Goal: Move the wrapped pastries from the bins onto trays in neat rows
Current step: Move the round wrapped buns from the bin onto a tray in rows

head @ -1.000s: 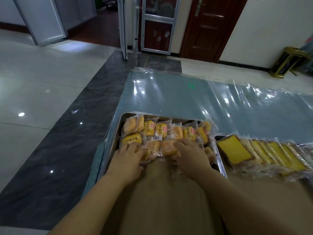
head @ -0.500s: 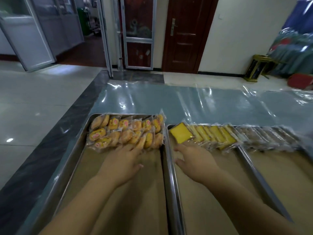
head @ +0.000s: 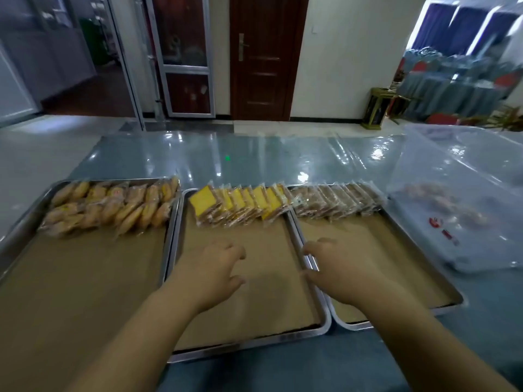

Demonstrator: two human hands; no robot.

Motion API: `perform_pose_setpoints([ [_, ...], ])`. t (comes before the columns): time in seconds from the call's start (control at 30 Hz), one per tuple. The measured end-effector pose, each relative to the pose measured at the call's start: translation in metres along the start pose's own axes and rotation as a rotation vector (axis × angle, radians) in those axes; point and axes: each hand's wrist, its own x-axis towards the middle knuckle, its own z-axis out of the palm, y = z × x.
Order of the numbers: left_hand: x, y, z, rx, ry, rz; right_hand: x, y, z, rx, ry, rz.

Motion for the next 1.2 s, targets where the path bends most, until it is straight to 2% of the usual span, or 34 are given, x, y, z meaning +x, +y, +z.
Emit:
perform_pose_setpoints([
  [0.27, 0.072, 0.079, 0.011, -0.181, 0.024, 0.01, -0.017, 0.111, -0.03, -0.017, -0.011, 0.119],
  [0.53, 0.174, 0.153, 0.038, -0.288, 0.014, 0.041, 0.017, 0.211, -0.071, -0.122, -0.004, 0.046],
  [0.7, 0.234, 0.196, 0.038, -0.249, 0.098, 0.118, 0.029, 0.269, -0.107, -0.153, 0.143, -0.074],
  [0.9, 0.287, 0.252, 0.019, -0.185, 0.174, 0.284, 0.03, 0.341, -0.142, -0.127, 0.281, -0.046],
  [1.0, 0.306, 0.282, 0.004, -0.155, 0.183, 0.338, 0.028, 0.382, -0.154, -0.118, 0.291, -0.023],
  [1.2, 0.35, 0.352, -0.008, -0.067, 0.239, 0.421, 0.035, 0.486, -0.171, -0.189, 0.198, -0.015],
])
